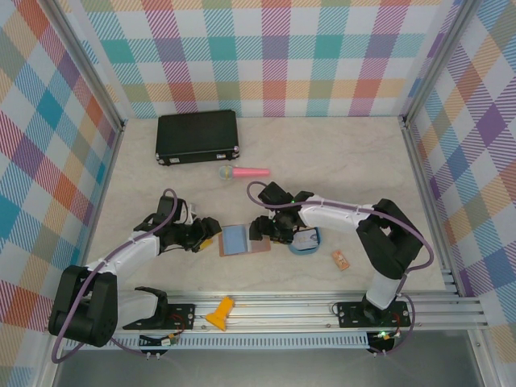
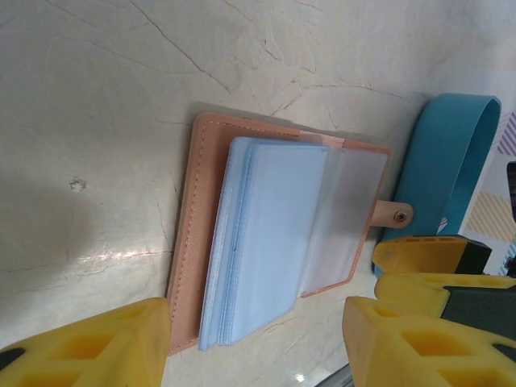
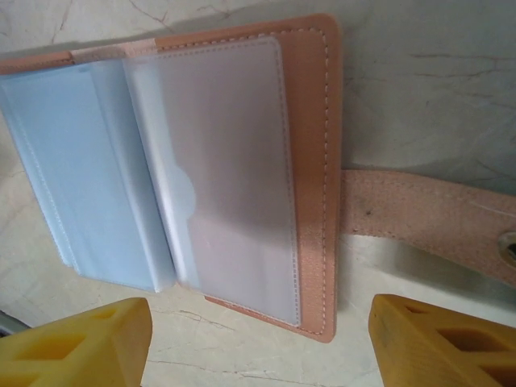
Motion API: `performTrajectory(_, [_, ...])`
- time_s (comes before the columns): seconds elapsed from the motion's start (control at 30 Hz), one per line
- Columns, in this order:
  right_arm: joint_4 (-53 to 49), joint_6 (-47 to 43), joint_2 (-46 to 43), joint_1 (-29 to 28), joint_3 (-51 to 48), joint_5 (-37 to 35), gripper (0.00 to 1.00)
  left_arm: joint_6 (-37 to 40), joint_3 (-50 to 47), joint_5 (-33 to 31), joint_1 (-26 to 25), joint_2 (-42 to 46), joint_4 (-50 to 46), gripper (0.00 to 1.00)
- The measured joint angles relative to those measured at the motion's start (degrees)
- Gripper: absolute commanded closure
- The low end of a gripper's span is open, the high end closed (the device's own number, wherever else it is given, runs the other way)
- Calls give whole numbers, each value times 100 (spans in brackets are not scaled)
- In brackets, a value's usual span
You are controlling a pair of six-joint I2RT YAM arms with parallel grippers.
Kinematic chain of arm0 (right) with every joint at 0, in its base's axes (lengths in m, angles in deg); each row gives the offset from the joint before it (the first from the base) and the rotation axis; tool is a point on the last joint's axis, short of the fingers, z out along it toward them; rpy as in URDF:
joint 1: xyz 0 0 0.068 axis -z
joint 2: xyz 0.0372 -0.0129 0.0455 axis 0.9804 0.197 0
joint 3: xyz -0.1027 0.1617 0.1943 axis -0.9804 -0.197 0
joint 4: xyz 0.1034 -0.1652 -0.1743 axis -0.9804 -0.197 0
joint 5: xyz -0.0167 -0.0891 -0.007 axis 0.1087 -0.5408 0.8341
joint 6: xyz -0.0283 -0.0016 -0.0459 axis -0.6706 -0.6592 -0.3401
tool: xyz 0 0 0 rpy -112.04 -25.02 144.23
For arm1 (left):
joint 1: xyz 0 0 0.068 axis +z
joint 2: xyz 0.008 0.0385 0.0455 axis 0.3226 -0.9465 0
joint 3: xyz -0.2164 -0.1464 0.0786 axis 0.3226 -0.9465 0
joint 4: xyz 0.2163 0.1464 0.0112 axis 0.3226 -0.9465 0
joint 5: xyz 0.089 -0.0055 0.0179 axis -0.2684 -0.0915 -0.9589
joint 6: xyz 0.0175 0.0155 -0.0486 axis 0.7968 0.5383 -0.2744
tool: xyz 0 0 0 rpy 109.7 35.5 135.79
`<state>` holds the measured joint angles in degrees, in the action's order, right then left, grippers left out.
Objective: Put the credit cards into the card holder
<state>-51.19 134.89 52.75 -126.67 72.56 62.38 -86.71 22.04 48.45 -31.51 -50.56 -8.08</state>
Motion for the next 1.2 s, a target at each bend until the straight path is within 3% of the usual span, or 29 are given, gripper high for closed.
performTrajectory(1.2, [785, 87, 216, 149, -334, 654, 33, -107, -114, 155, -81, -396, 704, 41])
